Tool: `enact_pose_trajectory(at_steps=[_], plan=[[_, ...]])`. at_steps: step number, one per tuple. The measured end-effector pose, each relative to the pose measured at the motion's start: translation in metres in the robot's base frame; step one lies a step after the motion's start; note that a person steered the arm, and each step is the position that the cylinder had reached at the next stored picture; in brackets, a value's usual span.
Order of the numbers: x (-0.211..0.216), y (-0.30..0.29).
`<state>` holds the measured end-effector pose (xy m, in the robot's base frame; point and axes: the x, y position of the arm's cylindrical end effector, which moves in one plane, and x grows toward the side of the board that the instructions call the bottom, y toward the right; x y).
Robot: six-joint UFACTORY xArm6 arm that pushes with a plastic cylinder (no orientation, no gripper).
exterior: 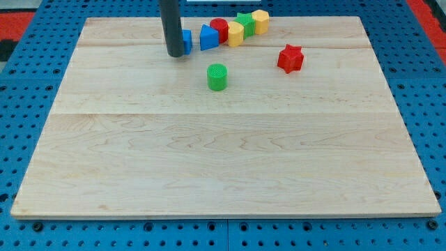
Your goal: Slide the blue cube to the group of blocks
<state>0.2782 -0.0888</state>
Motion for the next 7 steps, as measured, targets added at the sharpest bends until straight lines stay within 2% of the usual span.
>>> enact_pose_trajectory(at_steps=[1, 2, 4, 6, 7], plan=[[-0.015, -0.007], [-0.026, -0.065], [-0.036, 0.010], [-0.039, 0.020], [-0.007, 0.008]])
